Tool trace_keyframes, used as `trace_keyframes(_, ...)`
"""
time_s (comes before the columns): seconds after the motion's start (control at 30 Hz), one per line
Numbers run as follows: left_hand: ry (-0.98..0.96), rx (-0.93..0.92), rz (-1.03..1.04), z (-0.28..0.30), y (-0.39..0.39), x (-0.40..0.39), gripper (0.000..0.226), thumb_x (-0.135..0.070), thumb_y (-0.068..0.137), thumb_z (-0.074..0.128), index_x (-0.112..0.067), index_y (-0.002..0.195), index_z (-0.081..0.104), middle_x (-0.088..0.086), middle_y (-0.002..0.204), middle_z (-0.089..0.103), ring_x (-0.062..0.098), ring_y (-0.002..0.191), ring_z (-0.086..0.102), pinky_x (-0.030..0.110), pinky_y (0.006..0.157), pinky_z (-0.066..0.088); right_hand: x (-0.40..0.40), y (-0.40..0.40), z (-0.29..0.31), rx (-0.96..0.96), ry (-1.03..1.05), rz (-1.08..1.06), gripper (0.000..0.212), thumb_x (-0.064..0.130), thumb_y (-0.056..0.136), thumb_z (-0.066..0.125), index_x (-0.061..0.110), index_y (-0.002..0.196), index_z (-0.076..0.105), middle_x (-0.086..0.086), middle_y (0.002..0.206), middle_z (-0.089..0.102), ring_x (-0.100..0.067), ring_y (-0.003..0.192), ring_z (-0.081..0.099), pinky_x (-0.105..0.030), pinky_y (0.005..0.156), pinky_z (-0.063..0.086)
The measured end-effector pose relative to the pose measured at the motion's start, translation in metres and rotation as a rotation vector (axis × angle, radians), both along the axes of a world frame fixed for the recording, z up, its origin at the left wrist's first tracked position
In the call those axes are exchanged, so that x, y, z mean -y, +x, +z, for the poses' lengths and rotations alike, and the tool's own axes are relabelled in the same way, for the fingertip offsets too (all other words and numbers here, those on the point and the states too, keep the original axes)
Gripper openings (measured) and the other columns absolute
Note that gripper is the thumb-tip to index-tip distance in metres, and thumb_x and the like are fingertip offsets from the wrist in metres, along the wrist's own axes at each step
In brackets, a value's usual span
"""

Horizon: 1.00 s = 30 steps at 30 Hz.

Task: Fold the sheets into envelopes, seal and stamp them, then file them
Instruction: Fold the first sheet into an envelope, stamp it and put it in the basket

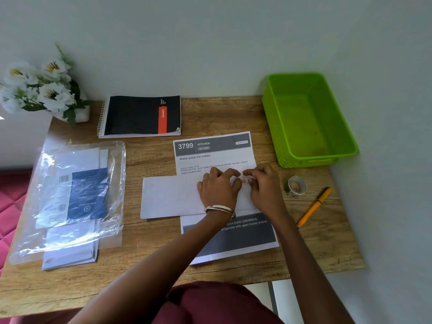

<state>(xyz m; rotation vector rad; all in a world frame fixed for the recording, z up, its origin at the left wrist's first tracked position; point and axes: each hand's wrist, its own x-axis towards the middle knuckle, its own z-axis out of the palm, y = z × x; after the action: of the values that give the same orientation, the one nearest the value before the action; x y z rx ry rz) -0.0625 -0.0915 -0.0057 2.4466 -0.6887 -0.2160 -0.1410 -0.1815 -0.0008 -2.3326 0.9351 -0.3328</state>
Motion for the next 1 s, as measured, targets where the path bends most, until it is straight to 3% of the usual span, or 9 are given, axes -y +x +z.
trace_keyframes(0.23,0.013,0.069,-0.025,-0.002,-0.001,-0.003,0.017,-0.040,0.082,0.060,-0.034,0.096,0.068,0.003,0.087,0.059,0.024,0.083,0.054,0.034,0.072,0.038,-0.010,-0.004,0.001,-0.137,-0.230,0.047,0.043,-0.005,0.075,0.063,0.013,0.114,0.068,-0.019,0.112,0.055,-0.039,0.102,0.048,-0.048,0.077,0.045)
trace_keyframes(0.4,0.007,0.096,-0.024,-0.004,-0.001,-0.004,0.017,-0.040,0.081,0.061,-0.033,0.095,0.069,0.002,0.085,0.060,0.023,0.080,0.055,0.034,0.070,0.038,-0.023,-0.021,-0.005,-0.242,-0.444,0.060,0.067,-0.001,0.057,0.075,0.015,0.121,0.063,-0.020,0.115,0.057,-0.032,0.100,0.034,-0.047,0.067,0.047)
trace_keyframes(0.67,-0.027,0.054,-0.042,-0.003,0.001,-0.005,0.018,-0.040,0.082,0.060,-0.033,0.096,0.070,-0.001,0.090,0.061,0.022,0.084,0.055,0.034,0.073,0.037,-0.038,-0.030,0.000,-0.250,-0.448,0.001,0.054,0.004,0.063,0.077,0.016,0.114,0.067,-0.018,0.112,0.058,-0.031,0.100,0.037,-0.045,0.068,0.045)
trace_keyframes(0.87,-0.059,-0.089,-0.108,-0.001,0.014,-0.008,0.023,-0.043,0.080,0.064,-0.036,0.102,0.069,-0.003,0.088,0.060,0.019,0.084,0.055,0.034,0.076,0.041,-0.023,-0.005,0.015,-0.283,-0.359,-0.019,0.047,0.002,0.080,0.055,0.024,0.121,0.063,-0.013,0.125,0.047,-0.032,0.112,0.034,-0.044,0.083,0.030)
trace_keyframes(1.0,-0.054,-0.118,-0.110,0.001,0.015,-0.006,0.026,-0.038,0.081,0.065,-0.036,0.106,0.067,-0.002,0.091,0.060,0.020,0.088,0.056,0.034,0.080,0.041,-0.030,-0.008,0.009,-0.367,-0.445,0.045,0.049,0.008,0.073,0.067,0.020,0.120,0.063,-0.017,0.121,0.052,-0.033,0.106,0.032,-0.046,0.076,0.038)
